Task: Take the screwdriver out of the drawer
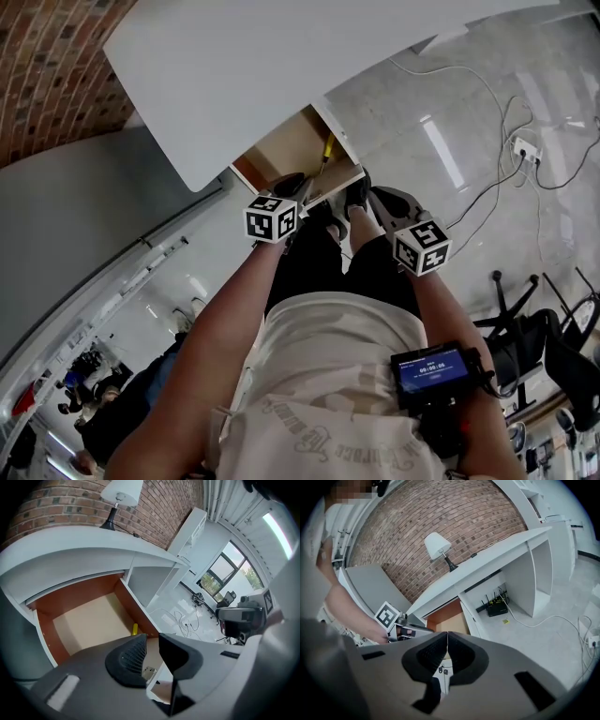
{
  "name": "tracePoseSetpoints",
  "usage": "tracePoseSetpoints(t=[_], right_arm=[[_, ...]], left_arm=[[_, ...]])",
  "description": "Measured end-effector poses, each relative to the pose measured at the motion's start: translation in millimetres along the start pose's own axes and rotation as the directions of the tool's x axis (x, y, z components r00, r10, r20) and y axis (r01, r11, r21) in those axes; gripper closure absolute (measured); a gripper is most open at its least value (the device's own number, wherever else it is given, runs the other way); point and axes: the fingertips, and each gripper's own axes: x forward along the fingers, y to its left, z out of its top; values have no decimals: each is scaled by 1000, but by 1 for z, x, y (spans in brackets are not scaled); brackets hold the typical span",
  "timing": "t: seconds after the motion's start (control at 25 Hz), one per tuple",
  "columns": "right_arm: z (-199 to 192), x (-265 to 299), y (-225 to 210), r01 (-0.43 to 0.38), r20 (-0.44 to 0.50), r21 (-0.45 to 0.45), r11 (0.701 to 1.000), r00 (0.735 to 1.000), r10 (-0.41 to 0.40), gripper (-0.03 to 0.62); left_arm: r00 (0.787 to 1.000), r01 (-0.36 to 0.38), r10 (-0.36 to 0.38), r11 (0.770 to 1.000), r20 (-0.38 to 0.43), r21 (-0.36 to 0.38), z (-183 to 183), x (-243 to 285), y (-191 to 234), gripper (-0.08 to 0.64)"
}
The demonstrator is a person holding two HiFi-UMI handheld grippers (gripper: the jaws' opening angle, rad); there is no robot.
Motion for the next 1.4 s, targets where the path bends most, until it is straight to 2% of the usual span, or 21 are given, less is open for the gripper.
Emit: tracePoseSetpoints(t=[0.32, 0.68, 0.84, 1.0, 1.4], right_arm=[[-7, 8, -9, 7, 1, 23, 1000, 1000, -7, 586], [-10, 10, -28, 26, 6, 45, 999, 1000, -27, 586], [-13, 14, -36, 38, 8, 55, 998, 999, -39, 586], [-17, 14, -42, 44, 9, 68, 997, 999, -45, 586], [-41, 19, -50, 63, -4, 93, 994, 998, -63, 586]], left_arm=[[998, 14, -12, 999, -55, 30, 0, 27, 9, 419], [990, 15, -2, 996, -142, 93, -9, 57, 21, 422], [987, 28, -15, 996, -161, 83, -9, 71, 29, 438], [981, 40, -18, 993, -192, 112, -11, 84, 31, 463], [970, 46, -7, 987, -243, 155, -28, 120, 46, 451]])
